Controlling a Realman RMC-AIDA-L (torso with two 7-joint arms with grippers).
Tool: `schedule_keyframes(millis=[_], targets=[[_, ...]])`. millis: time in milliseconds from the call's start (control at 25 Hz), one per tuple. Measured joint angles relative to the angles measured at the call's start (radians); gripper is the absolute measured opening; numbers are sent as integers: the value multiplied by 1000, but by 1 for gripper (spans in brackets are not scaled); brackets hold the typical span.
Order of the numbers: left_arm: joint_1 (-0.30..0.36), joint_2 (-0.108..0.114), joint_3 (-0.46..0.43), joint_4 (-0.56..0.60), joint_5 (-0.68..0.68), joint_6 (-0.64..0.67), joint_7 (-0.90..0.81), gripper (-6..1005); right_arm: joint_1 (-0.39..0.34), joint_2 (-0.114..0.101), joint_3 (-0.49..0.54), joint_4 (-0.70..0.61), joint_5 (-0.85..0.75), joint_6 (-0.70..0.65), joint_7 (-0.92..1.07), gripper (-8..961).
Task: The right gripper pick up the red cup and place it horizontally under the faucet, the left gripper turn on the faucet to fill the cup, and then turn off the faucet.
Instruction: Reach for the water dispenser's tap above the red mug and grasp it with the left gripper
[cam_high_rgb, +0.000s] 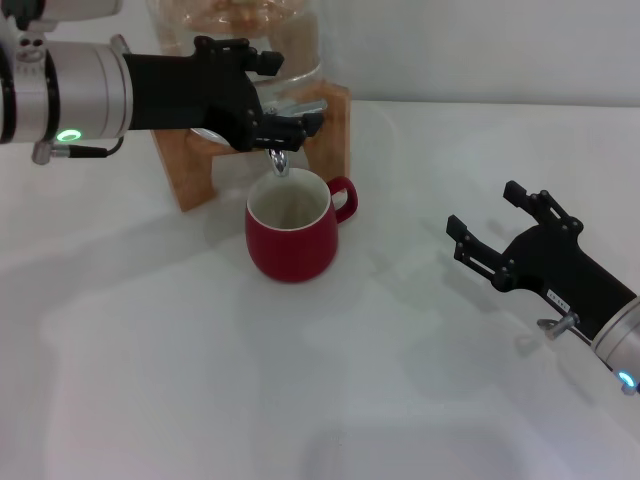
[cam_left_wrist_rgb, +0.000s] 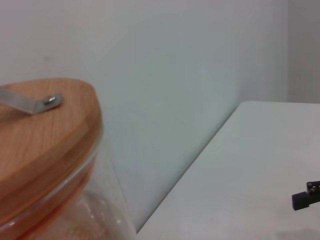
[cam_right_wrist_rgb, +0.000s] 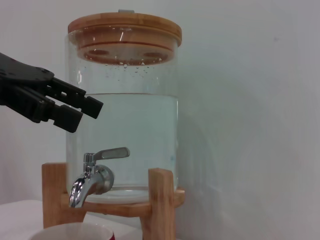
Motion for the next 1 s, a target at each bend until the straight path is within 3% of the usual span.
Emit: schedule_keyframes(millis=[480,1000], targets=[[-49,0,0,-59,31,-8,1,857,-2,0,0,0,-2,-1,0,869],[-55,-3,-1,-72,36,2,22,856,1,0,0,0,-1,-5,0,870]])
